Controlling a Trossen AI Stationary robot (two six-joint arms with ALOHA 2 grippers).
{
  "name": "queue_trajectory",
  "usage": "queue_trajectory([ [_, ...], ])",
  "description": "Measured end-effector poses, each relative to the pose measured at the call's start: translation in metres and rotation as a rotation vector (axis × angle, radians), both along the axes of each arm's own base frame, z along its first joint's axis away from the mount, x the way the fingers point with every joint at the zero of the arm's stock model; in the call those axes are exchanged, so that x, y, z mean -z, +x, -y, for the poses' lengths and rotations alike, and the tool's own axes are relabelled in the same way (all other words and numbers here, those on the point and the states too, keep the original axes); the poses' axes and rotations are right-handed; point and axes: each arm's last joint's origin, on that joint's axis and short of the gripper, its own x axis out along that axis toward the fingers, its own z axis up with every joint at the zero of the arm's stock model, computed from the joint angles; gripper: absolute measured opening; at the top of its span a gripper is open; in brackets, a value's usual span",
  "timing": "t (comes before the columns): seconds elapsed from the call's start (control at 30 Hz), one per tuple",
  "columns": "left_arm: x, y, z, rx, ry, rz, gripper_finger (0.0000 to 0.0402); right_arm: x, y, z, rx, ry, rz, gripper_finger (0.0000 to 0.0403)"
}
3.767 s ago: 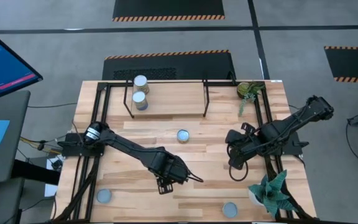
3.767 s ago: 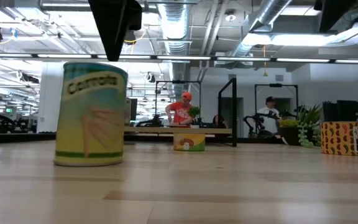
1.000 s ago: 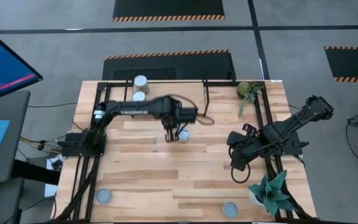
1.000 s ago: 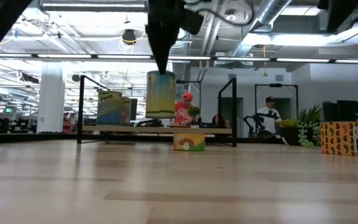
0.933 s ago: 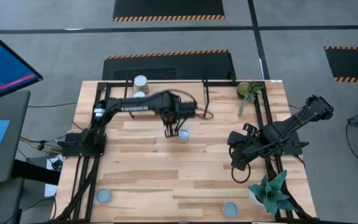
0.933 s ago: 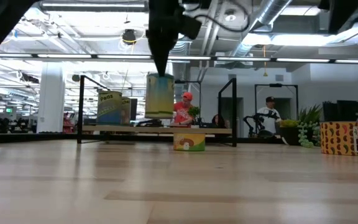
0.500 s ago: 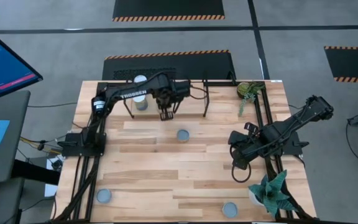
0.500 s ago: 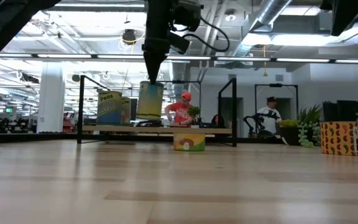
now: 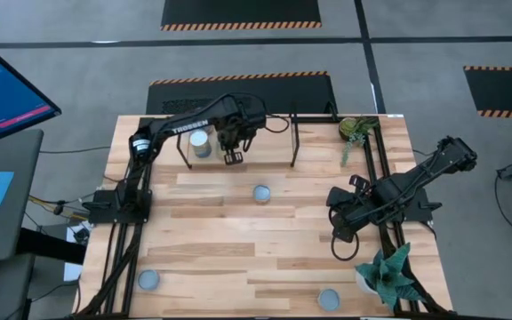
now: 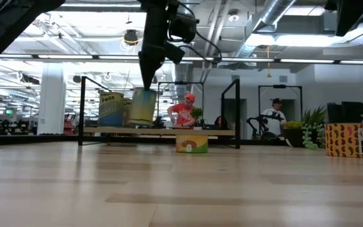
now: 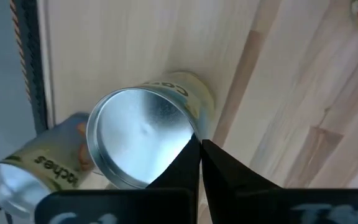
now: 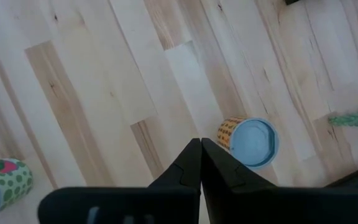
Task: Pick and place cans onto a shelf
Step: Put the canned carrots on the shelf
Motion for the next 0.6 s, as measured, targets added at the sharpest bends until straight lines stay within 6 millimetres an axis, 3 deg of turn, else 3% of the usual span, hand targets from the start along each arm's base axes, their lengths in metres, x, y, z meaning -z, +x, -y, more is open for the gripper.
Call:
queue_trajectory([
  [0.13, 0.01, -0.0011, -0.0002, -0.003, 0.033, -0.046, 0.0, 0.0, 0.0, 0.0, 0.0, 0.0, 0.0, 0.0027],
  [0.6, 0.0101, 0.0032, 0.0018, 0.0, 0.028, -0.006, 0.0, 0.0, 0.0, 0.0, 0.0, 0.001, 0.0, 0.0027],
])
